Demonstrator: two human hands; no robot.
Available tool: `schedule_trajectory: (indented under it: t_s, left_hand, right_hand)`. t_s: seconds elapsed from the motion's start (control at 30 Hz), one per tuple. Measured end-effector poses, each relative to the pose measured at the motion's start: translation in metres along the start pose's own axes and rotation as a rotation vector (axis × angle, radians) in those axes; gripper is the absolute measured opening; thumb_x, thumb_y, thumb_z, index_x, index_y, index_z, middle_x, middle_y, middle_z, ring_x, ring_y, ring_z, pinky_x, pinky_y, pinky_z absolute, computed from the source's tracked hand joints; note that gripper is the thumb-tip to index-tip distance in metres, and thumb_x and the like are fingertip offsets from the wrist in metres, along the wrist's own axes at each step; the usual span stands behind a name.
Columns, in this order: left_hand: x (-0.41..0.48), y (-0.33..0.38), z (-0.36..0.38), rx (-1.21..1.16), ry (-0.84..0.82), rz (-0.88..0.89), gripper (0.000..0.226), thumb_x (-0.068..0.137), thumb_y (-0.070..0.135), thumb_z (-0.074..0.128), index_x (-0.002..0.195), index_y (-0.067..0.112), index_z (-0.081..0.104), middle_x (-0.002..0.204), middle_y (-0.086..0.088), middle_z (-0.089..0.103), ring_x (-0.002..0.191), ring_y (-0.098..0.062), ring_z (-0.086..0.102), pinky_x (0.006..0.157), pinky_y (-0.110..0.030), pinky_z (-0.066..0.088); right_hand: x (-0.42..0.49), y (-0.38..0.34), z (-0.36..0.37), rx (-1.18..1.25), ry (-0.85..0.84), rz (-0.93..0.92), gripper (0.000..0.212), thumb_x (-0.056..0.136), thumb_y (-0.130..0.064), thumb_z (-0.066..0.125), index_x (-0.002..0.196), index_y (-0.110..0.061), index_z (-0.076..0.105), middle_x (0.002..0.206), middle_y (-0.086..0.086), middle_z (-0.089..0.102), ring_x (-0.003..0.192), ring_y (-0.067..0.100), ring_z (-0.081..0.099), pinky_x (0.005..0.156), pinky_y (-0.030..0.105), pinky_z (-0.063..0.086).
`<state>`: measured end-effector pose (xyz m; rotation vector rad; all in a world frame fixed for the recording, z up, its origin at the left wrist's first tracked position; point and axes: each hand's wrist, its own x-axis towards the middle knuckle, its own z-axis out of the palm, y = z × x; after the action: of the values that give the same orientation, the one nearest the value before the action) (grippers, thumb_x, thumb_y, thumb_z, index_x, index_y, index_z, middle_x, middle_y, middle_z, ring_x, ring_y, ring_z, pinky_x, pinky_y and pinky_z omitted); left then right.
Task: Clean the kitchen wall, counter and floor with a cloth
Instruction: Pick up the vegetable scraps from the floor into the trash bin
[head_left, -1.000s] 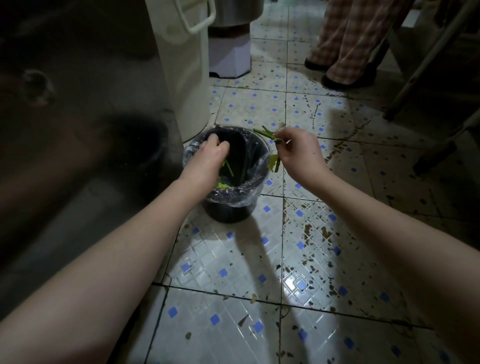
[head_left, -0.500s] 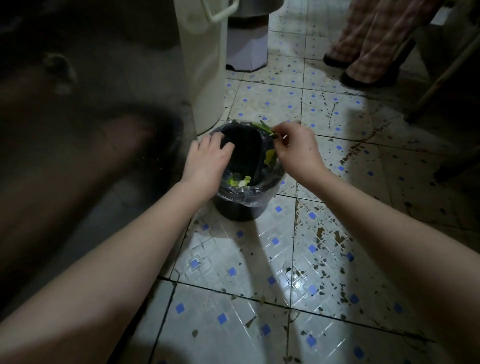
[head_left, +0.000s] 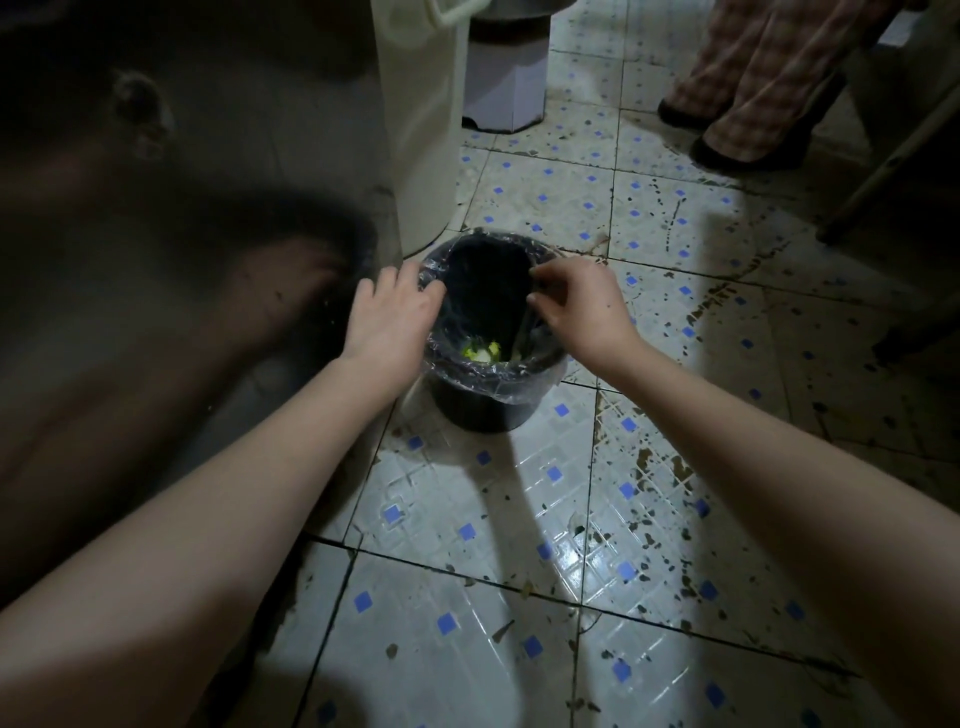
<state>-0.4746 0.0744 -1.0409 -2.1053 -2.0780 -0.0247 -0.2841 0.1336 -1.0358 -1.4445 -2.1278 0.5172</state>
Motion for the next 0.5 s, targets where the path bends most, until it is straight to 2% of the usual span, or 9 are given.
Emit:
schedule_trajectory:
  t_s: [0.13, 0.3, 0.4, 0.5]
  left_hand:
    - [0.000, 0.006, -0.002, 0.000, 0.011, 0.010, 0.055, 0.080, 0.008, 0.067, 0.129, 0.017, 0.046, 0.135, -0.014, 0.040, 0.119, -0.034, 0.042, 0.093, -0.043, 0.037]
    - [-0.001, 0.027, -0.009, -0.023, 0.008, 0.066, 0.059, 0.080, 0.003, 0.063, 0.134, 0.016, 0.042, 0.143, -0.013, 0.033, 0.128, -0.033, 0.035, 0.098, -0.042, 0.033]
    - [-0.001, 0.042, -0.013, -0.029, 0.011, 0.107, 0.060, 0.077, 0.000, 0.064, 0.132, 0.015, 0.043, 0.143, -0.013, 0.033, 0.128, -0.033, 0.036, 0.101, -0.043, 0.032]
    - [-0.003, 0.059, -0.016, -0.040, 0.016, 0.154, 0.057, 0.078, 0.001, 0.063, 0.129, 0.016, 0.045, 0.142, -0.012, 0.034, 0.125, -0.032, 0.038, 0.097, -0.042, 0.033]
  right_hand:
    - [-0.008, 0.005, -0.005, -0.121, -0.040, -0.039, 0.032, 0.087, -0.017, 0.062, 0.119, -0.013, 0.063, 0.112, 0.007, 0.064, 0.103, 0.023, 0.059, 0.090, 0.040, 0.050]
    - [-0.024, 0.015, -0.015, -0.256, -0.068, -0.049, 0.030, 0.092, -0.017, 0.056, 0.122, -0.013, 0.060, 0.116, 0.007, 0.059, 0.110, 0.025, 0.051, 0.088, 0.038, 0.045]
    - [-0.034, 0.026, -0.023, -0.323, -0.059, -0.059, 0.029, 0.093, -0.020, 0.053, 0.121, -0.016, 0.061, 0.116, 0.006, 0.060, 0.108, 0.024, 0.050, 0.089, 0.036, 0.043]
    - [-0.048, 0.040, -0.028, -0.384, -0.090, -0.056, 0.032, 0.092, -0.020, 0.055, 0.123, -0.018, 0.058, 0.119, 0.006, 0.059, 0.110, 0.025, 0.049, 0.093, 0.037, 0.040]
